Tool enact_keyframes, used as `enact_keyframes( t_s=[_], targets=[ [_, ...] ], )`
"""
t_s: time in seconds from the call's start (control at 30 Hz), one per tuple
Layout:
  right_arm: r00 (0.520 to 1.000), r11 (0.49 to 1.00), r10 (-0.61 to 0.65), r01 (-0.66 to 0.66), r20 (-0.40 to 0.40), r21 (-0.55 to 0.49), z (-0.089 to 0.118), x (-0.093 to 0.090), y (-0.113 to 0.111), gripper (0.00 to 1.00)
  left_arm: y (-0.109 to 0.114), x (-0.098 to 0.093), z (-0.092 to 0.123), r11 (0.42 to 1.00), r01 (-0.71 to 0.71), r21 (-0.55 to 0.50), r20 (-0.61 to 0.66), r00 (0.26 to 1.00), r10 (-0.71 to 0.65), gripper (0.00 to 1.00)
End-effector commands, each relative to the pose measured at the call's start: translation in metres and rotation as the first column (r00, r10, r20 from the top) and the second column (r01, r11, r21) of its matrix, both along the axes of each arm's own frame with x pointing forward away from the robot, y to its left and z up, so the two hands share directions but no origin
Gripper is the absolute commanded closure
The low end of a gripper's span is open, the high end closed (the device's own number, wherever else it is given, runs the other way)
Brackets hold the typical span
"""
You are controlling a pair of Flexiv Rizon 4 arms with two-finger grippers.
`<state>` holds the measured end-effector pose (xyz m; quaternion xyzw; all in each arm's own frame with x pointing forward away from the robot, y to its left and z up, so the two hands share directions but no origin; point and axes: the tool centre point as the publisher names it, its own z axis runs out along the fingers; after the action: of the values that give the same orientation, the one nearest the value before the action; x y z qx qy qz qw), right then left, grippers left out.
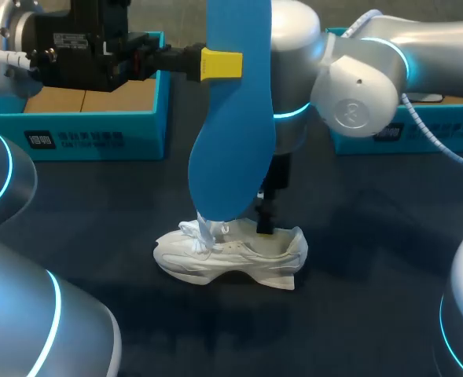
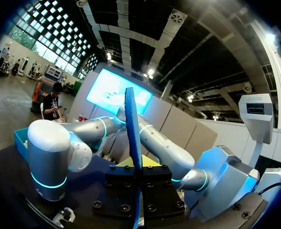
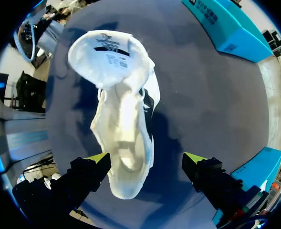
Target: Take the shoe out of the shoebox, open the shoe tongue, remove and reinsert the insole, then place the shoe into the shoebox
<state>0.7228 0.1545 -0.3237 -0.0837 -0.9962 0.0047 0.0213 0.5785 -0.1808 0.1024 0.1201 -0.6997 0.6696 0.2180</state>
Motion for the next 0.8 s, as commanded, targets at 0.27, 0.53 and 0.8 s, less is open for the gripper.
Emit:
enact_keyframes(
  t_s=[0.27, 0.53, 0.8],
  targets=[
    [1.000, 1.000, -0.003, 0.003, 0.020, 0.007, -0.037, 0.008, 0.015, 0.00, -0.001, 0.000, 0.000, 1.000, 0.000, 0.003, -0.001, 1.000, 0.000, 1.00],
    [0.999, 1.000, -0.017, 0.017, 0.028, 0.000, -0.055, 0.010, 0.019, 0.00, -0.001, 0.000, 0.000, 1.000, 0.000, 0.003, -0.001, 1.000, 0.000, 1.00],
    [1.000, 1.000, -0.020, 0.021, 0.010, -0.015, -0.074, 0.009, 0.022, 0.00, -0.001, 0.000, 0.000, 1.000, 0.000, 0.003, -0.001, 1.000, 0.000, 1.00]
  ],
)
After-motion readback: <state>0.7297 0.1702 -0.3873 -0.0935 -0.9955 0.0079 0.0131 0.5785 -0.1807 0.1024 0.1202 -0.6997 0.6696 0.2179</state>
